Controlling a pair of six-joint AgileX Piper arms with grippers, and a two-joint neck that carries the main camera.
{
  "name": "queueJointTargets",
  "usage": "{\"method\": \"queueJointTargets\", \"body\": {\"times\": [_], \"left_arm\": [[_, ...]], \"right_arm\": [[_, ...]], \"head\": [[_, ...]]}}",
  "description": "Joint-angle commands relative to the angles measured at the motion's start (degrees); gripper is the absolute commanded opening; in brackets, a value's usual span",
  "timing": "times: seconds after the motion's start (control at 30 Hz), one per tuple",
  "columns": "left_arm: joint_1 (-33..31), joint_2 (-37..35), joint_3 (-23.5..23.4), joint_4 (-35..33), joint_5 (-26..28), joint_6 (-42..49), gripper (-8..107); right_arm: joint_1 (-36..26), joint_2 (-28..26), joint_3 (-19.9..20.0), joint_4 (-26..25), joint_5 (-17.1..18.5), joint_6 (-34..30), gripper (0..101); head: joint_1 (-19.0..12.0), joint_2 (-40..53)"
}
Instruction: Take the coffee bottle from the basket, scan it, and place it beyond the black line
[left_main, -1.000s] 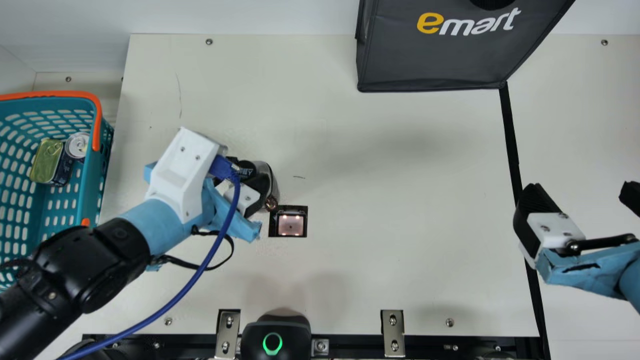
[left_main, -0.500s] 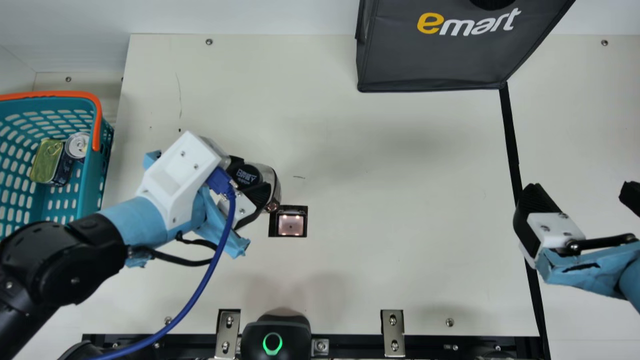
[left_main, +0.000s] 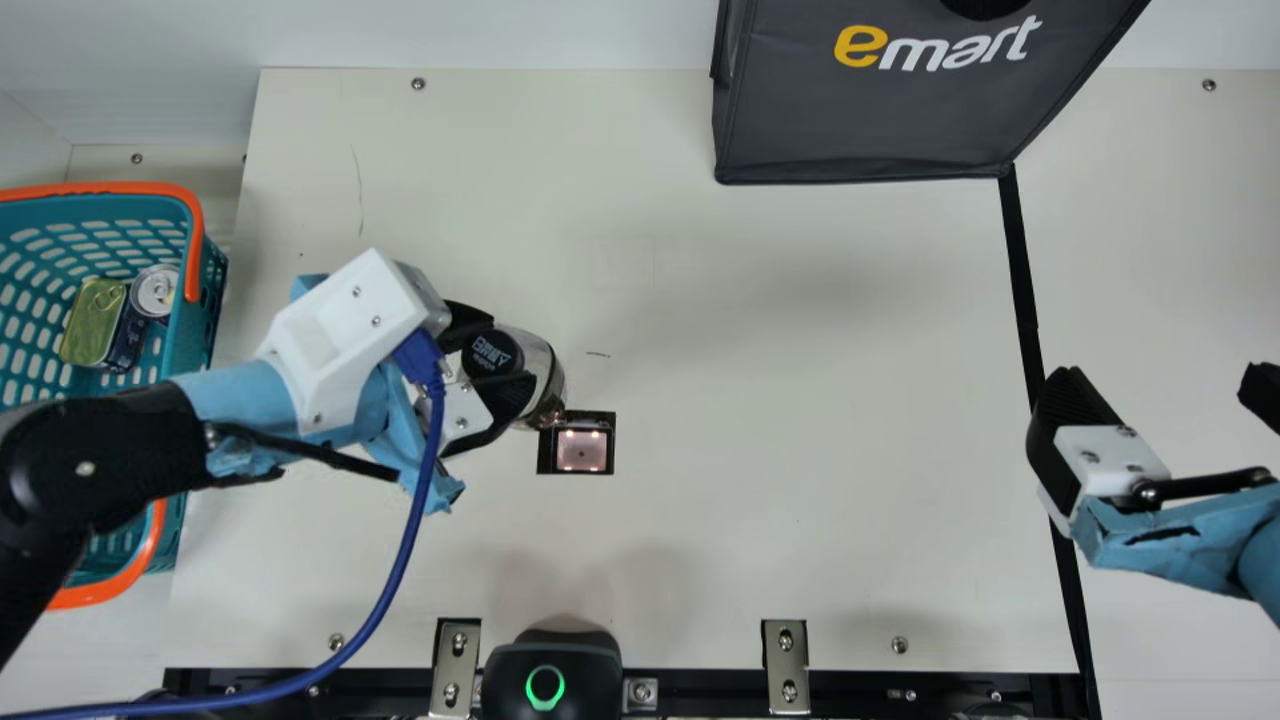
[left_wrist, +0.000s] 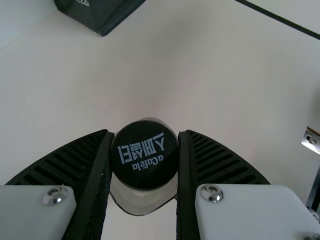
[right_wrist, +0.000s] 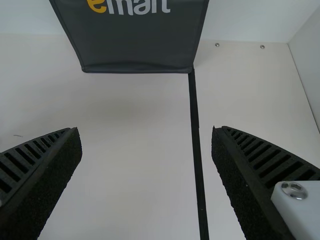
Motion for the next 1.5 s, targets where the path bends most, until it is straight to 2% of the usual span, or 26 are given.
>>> {"method": "queueJointTargets", "body": {"times": [0.0,0.4,0.9,1.47], "left_arm": [[1.4,0.2,-0.1,-2.6,1.6,5.4,10],[5.8,0.9,0.4,-7.6,6.5,14.8,10],[5.3,1.9,0.7,-10.7,9.3,21.3,10],[6.0,6.1,0.0,-13.1,14.1,29.5,10]], "right_arm": [[0.0,0.0,0.0,0.0,0.0,0.0,91],[0.0,0.0,0.0,0.0,0.0,0.0,91],[0.0,0.0,0.0,0.0,0.0,0.0,91],[0.0,0.0,0.0,0.0,0.0,0.0,91]], "head": [[-1.6,0.1],[-1.6,0.1],[-1.6,0.1],[-1.6,0.1]]}}
